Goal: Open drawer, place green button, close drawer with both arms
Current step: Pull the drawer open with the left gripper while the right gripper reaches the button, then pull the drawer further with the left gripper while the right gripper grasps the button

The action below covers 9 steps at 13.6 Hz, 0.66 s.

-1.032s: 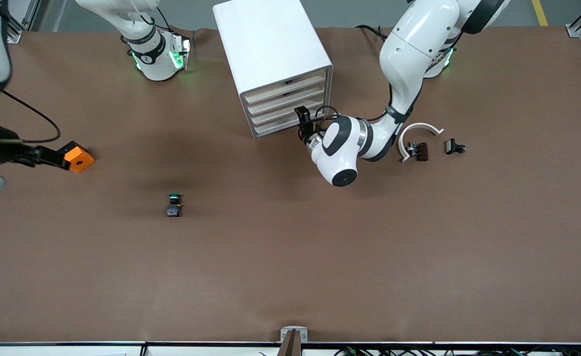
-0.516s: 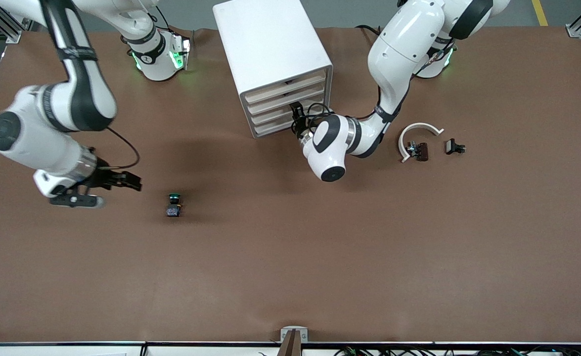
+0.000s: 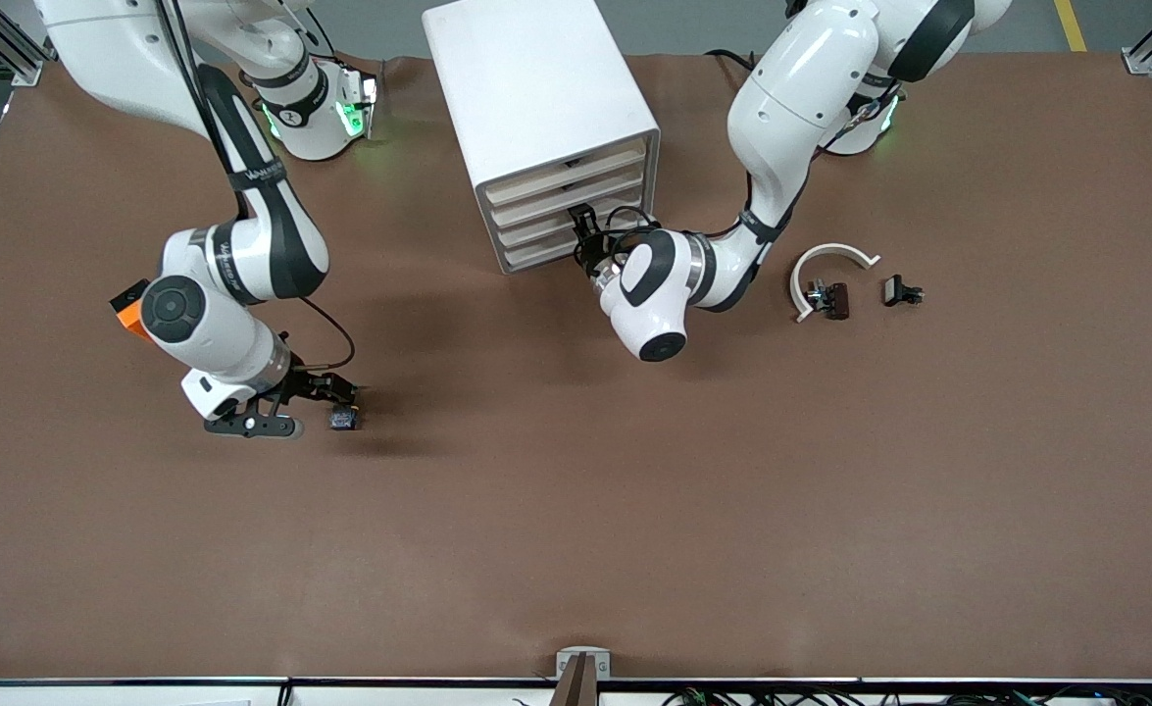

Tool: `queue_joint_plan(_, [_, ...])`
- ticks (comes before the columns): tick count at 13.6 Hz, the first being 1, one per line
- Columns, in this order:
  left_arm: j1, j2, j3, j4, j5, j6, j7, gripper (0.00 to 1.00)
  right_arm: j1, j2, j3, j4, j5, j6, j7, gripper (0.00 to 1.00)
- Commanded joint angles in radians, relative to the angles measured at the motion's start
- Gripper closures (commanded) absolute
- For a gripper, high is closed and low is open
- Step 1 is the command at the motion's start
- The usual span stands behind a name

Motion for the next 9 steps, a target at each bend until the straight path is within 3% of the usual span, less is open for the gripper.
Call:
queue_joint_plan(1, [-0.003, 0.014, -0.002, 0.015, -0.022, -0.011, 0.007, 0.98, 0.016, 0.045, -0.011, 0.008, -0.033, 0.042, 0.057, 0.0])
queue_joint_plan(5, [0.008, 0.014, 0.0, 0.024, -0.014, -0.011, 0.002, 1.0, 0.065, 0.113, -0.012, 0.011, -0.107, 0.114, 0.191, 0.0])
queue_joint_plan(9, [0.034, 0.018, 0.011, 0.053, -0.005, -0.011, 0.007, 1.0, 0.066, 0.14, -0.012, 0.011, -0.118, 0.146, 0.197, 0.0])
